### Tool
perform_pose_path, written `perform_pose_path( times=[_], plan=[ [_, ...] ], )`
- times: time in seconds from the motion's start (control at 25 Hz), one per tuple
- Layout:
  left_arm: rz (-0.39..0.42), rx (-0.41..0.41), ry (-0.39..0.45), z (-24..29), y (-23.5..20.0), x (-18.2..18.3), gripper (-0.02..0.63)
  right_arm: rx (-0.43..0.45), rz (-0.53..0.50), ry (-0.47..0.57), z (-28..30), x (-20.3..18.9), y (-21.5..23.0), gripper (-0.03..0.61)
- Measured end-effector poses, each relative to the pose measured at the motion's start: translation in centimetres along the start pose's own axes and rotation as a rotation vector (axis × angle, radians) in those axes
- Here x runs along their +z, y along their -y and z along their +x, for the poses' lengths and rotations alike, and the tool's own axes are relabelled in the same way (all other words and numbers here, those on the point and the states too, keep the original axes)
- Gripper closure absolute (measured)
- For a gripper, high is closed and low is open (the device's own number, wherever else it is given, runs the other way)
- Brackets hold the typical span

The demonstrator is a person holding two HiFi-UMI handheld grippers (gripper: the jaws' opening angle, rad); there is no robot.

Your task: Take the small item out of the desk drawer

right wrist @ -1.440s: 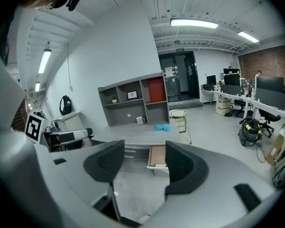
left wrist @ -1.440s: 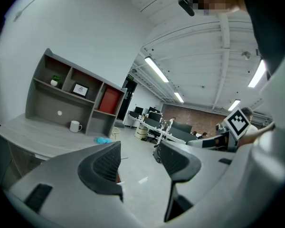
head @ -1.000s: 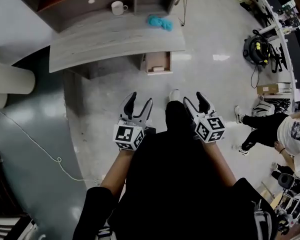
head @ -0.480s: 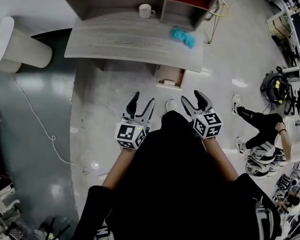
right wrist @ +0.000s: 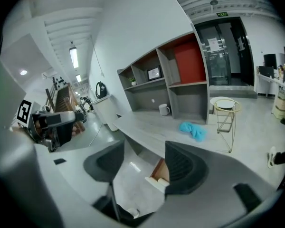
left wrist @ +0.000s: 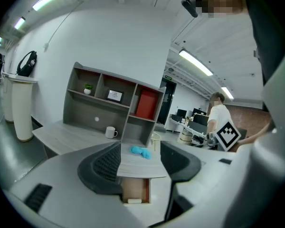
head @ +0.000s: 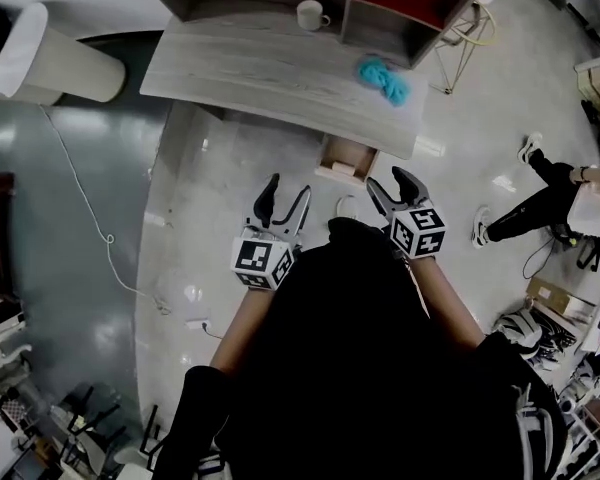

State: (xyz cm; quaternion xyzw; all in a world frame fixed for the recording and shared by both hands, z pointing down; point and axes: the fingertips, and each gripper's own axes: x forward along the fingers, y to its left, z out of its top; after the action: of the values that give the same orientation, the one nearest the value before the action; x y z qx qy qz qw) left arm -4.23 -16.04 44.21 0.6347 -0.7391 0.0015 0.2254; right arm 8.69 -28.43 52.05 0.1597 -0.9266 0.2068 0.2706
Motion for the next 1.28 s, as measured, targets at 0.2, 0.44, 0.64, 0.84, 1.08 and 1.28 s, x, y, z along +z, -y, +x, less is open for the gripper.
perform_pose_path(
  times=[0.2,0.44,0.64,0.84,1.08,1.28],
  plan=[
    [-0.030,0.074,0.003,1.5,0.1,-0.3,0.374,0.076,-0.061,-0.082,2.2,-1.2,1.8,0.322],
    [-0.030,0.180,0.049,1.6,0.0,0.0,0.376,0.143,-0.214,-0.172,5.1,-3.1,2.6,0.321],
    [-0.080,0.184,0.013,2.5,-0.6,-2.2,0.376,0.180,-0.305,-0.307,9.5,-7.6,3.4,0.321],
    [-0.137,0.164,-0.008,3.9,-1.7,-4.4,0.376,0.223,-0.417,-0.478,13.8,-13.2,4.4,0.311],
    [-0.198,0.183,-0.041,4.7,-4.0,-7.6,0.376,0.221,-0.437,-0.576,18.4,-17.7,5.7,0.313],
    [-0.231,0.194,-0.043,5.7,-5.7,-9.6,0.376,0.206,-0.511,-0.640,21.6,-20.6,6.9,0.322]
  ],
)
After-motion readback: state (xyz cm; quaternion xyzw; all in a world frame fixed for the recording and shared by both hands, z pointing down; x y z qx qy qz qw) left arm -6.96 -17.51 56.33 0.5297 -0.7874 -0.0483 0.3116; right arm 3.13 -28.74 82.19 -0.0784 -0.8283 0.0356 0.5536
